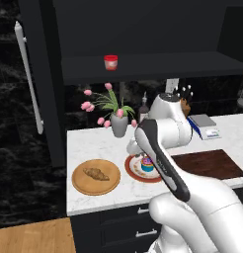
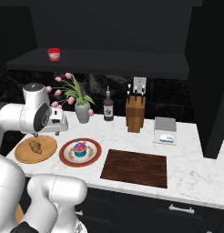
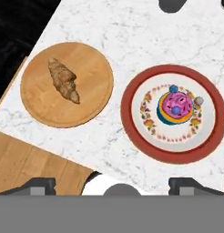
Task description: From the different types of pastries on the counter, select a croissant and place it on the cutting board. Then retrieve a jar of jam from the cabinet and place it alongside the croissant on the cutting board.
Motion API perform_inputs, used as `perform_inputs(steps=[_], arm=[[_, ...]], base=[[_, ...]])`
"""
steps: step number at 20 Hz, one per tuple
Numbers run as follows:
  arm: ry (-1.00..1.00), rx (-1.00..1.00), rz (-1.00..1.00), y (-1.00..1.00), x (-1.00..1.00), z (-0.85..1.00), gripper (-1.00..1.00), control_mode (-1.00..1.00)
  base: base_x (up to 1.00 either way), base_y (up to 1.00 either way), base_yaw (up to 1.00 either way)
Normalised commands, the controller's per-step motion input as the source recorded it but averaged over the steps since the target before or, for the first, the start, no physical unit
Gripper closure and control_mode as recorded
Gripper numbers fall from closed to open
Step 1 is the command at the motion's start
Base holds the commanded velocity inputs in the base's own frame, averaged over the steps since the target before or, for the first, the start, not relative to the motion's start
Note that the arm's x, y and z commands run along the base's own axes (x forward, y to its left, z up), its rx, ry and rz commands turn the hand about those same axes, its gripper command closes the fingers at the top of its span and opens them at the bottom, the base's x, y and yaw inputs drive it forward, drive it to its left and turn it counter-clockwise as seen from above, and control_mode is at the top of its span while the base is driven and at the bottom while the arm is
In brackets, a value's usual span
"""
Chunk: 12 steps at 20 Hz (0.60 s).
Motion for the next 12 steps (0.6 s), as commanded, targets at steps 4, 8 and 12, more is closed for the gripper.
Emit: perform_inputs(steps=[4,8,12], arm=[[0.00,0.00,0.38,0.71,0.42,-0.61,-1.00,-1.00],[-0.01,0.00,0.26,0.74,0.74,-0.35,-1.00,-1.00],[0.00,0.00,0.22,0.67,0.81,-0.52,-1.00,-1.00]], base=[[0.00,0.00,0.00],[0.00,0.00,0.00],[0.00,0.00,0.00]])
